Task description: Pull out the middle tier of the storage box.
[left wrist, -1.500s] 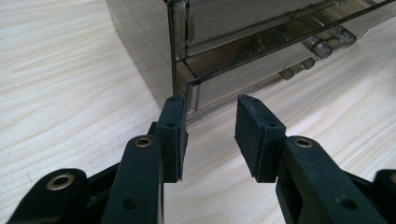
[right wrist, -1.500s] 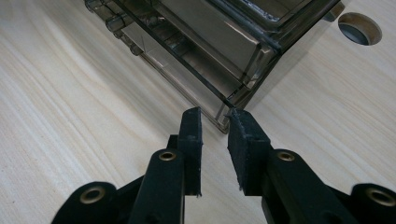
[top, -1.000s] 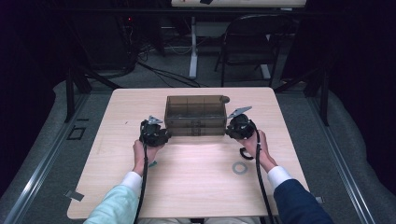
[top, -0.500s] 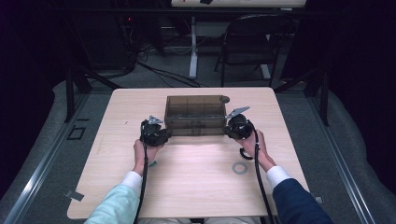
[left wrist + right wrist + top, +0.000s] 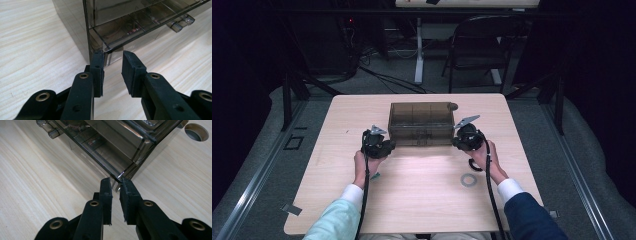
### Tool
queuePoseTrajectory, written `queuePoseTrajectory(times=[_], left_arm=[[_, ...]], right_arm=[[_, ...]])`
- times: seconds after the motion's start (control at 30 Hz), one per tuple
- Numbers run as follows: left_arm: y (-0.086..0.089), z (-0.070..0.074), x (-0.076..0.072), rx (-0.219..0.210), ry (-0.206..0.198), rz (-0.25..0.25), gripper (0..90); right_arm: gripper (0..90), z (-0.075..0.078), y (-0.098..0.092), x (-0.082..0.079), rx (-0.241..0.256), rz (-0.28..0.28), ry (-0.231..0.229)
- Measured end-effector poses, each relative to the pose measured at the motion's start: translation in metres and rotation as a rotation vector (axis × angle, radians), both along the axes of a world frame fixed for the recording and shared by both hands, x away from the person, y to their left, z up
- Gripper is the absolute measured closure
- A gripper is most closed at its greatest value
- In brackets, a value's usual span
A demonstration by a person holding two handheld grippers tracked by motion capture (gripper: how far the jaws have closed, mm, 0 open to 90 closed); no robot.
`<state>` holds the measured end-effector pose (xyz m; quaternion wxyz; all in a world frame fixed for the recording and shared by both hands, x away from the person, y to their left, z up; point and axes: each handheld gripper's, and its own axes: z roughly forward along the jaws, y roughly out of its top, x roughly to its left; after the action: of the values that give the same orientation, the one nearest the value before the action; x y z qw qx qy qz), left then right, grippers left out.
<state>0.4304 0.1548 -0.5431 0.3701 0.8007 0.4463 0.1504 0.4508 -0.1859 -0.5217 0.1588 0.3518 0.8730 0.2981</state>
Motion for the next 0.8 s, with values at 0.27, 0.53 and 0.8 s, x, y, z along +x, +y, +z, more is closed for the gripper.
queuePoseTrajectory(times=[0.27,0.53,0.8], left_arm=[[0.0025,0.0023,-0.0023,-0.009,0.01,-0.001,74.0],[0.0025,0.0037,-0.0063,-0.003,0.016,0.002,75.4],[0.0033,0.0046,-0.0095,-0.007,0.027,-0.005,75.7]], right_arm=[[81.4,0.001,-0.0004,-0.0033,0.002,0.007,0.013],[81.6,0.0017,-0.001,-0.0053,0.002,0.01,0.023],[81.7,0.0024,-0.0026,-0.0078,0.007,0.018,0.035]])
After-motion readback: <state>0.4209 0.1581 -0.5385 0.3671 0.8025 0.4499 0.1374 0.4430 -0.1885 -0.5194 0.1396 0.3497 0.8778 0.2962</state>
